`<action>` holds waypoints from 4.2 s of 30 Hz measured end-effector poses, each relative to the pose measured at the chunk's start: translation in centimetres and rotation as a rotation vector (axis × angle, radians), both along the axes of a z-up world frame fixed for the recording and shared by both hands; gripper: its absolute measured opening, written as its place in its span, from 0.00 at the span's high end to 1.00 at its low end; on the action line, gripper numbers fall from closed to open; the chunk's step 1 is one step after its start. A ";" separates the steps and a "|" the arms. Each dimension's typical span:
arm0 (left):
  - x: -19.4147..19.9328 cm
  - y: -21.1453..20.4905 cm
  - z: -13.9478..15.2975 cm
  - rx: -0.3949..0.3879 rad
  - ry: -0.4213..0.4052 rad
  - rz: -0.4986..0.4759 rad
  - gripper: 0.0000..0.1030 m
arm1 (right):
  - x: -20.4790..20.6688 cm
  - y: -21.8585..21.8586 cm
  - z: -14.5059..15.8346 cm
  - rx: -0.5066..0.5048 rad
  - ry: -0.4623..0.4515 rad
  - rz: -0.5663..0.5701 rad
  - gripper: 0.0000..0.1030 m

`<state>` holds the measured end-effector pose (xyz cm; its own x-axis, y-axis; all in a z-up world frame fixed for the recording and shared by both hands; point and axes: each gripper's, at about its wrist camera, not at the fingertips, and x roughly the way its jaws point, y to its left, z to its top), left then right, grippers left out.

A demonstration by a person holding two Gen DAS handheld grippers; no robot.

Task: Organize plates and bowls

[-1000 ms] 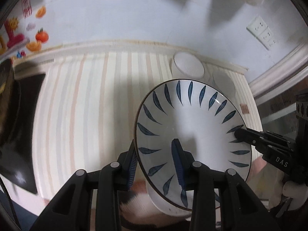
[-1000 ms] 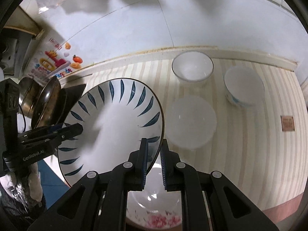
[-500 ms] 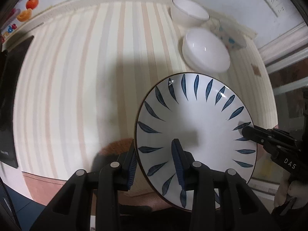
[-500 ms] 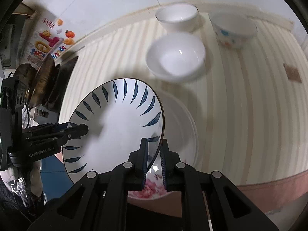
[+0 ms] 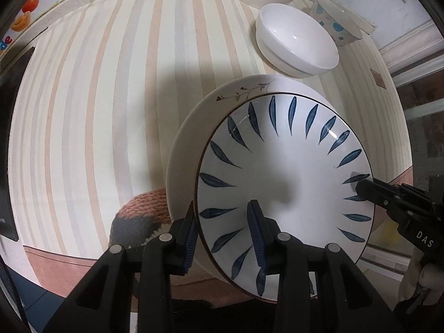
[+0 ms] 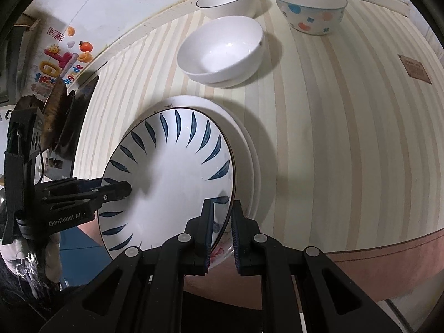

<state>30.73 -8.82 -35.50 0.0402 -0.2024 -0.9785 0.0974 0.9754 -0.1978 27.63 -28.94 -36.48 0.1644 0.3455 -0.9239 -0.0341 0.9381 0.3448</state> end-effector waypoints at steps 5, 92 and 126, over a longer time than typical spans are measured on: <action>0.2 -0.3 -0.6 0.012 0.007 0.009 0.69 | 0.3 0.1 -0.6 -0.004 0.011 -0.003 0.86; -5.4 -0.1 16.0 -0.015 -0.266 0.183 0.65 | -6.4 -0.2 16.7 -0.003 -0.201 -0.016 0.52; 9.1 -11.1 5.2 -0.070 -0.115 0.120 0.72 | 15.1 -8.1 1.8 0.024 -0.016 0.023 0.84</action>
<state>39.82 -19.91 -30.25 0.1787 -0.2569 -0.9498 0.0070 0.9656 -0.2598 42.78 -37.07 -34.71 0.1708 0.3712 -0.9127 -0.0615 0.9285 0.3661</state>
